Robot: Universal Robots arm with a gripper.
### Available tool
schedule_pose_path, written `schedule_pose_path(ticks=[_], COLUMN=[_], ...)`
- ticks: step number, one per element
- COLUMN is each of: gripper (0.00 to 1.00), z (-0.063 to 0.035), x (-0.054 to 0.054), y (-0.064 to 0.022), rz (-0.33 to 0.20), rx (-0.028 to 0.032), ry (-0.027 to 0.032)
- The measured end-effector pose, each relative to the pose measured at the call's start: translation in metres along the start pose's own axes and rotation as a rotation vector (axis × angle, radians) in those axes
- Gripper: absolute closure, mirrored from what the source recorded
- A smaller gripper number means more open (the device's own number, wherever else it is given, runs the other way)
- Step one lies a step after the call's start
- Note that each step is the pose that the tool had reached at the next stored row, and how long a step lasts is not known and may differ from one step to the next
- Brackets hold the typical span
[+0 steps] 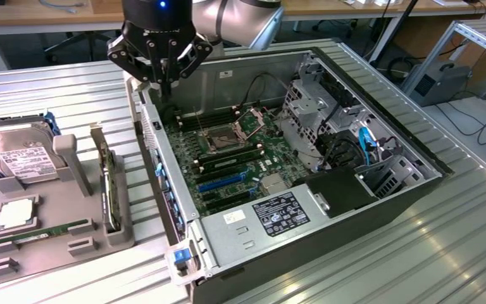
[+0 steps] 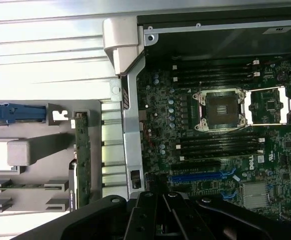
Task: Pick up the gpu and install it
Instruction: 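Reach for the gpu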
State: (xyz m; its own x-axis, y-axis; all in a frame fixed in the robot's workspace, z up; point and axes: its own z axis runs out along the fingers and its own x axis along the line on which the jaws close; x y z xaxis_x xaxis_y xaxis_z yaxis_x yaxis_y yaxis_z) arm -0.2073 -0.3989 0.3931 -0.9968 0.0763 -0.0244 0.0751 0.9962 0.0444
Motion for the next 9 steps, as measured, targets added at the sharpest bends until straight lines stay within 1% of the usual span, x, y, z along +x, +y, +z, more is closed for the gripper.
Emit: schedule_pose_path(ticks=[9], gripper=[0.89], z=[-0.0002], x=[0.0066], y=[-0.0005], rz=[0.000], rx=[0.0000], ry=[0.0000])
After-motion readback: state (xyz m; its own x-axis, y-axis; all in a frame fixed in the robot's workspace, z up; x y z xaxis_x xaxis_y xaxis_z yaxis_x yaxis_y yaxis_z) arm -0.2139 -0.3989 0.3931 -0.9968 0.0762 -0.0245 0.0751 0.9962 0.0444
